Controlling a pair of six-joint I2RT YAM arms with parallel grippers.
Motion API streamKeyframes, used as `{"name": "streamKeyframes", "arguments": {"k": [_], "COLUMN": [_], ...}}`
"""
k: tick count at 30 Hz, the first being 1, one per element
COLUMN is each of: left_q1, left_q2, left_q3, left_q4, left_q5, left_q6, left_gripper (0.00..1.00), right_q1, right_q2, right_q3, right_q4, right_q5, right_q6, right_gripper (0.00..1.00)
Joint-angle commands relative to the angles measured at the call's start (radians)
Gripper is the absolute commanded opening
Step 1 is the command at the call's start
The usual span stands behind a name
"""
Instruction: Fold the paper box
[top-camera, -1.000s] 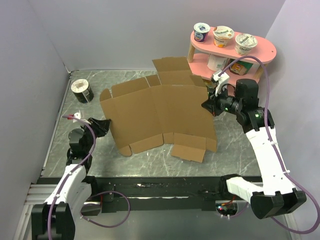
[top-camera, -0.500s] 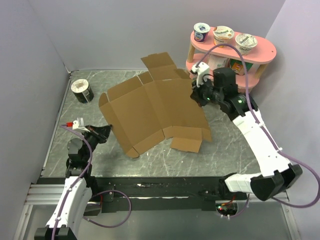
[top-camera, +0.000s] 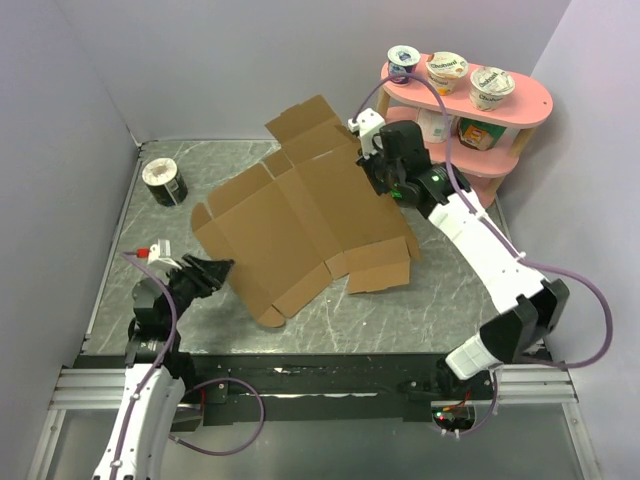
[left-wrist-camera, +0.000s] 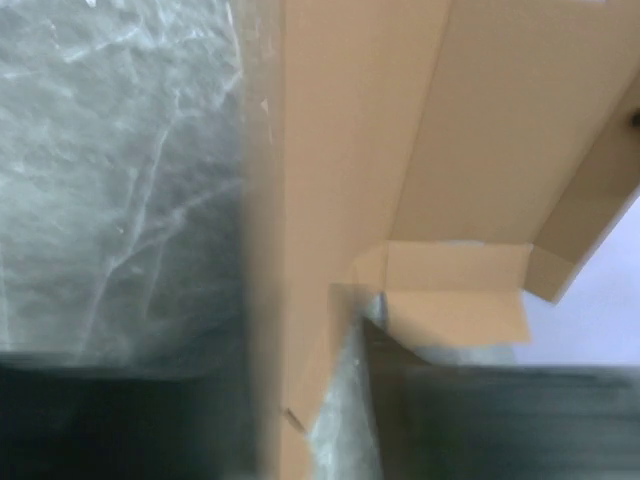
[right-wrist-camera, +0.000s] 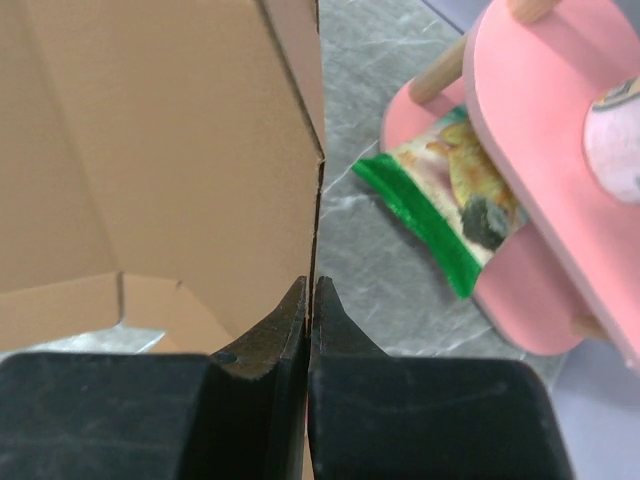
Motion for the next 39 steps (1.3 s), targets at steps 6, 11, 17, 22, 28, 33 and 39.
{"name": "streamKeyframes", "arguments": {"k": [6, 11, 17, 22, 28, 33, 39], "left_q1": [-0.005, -0.007, -0.007, -0.007, -0.007, -0.065, -0.223], "left_q2": [0.013, 0.105, 0.336, 0.398, 0.444, 0.511, 0.634], "left_q3": [0.349, 0.488, 0.752, 0.849, 0.725, 0.637, 0.712], "left_q4": [-0.376, -0.328, -0.314, -0.328, -0.097, 0.11, 0.059], "left_q5": [-0.01, 0.016, 0.046, 0.025, 0.144, 0.117, -0.005], "left_q6": [0.093, 0.147, 0.283, 0.367, 0.417, 0.374, 0.547], "left_gripper": [0.96, 0.96, 0.96, 0.96, 0.96, 0.97, 0.96], "right_q1": [0.014, 0.037, 0.072, 0.083, 0.11, 0.164, 0.204], "right_q2": [0.123, 0.172, 0.226, 0.197, 0.139, 0.128, 0.117], "right_q3": [0.117, 0.133, 0.147, 0.095, 0.004, -0.039, -0.09], "right_q4": [0.016, 0.025, 0.015, 0.051, 0.139, 0.202, 0.252], "right_q5": [-0.02, -0.039, 0.046, 0.032, 0.01, 0.058, 0.105], "right_q6": [-0.163, -0.237, -0.3, -0.334, -0.384, -0.437, -0.496], "right_gripper": [0.0, 0.0, 0.0, 0.0, 0.0, 0.0, 0.0]}}
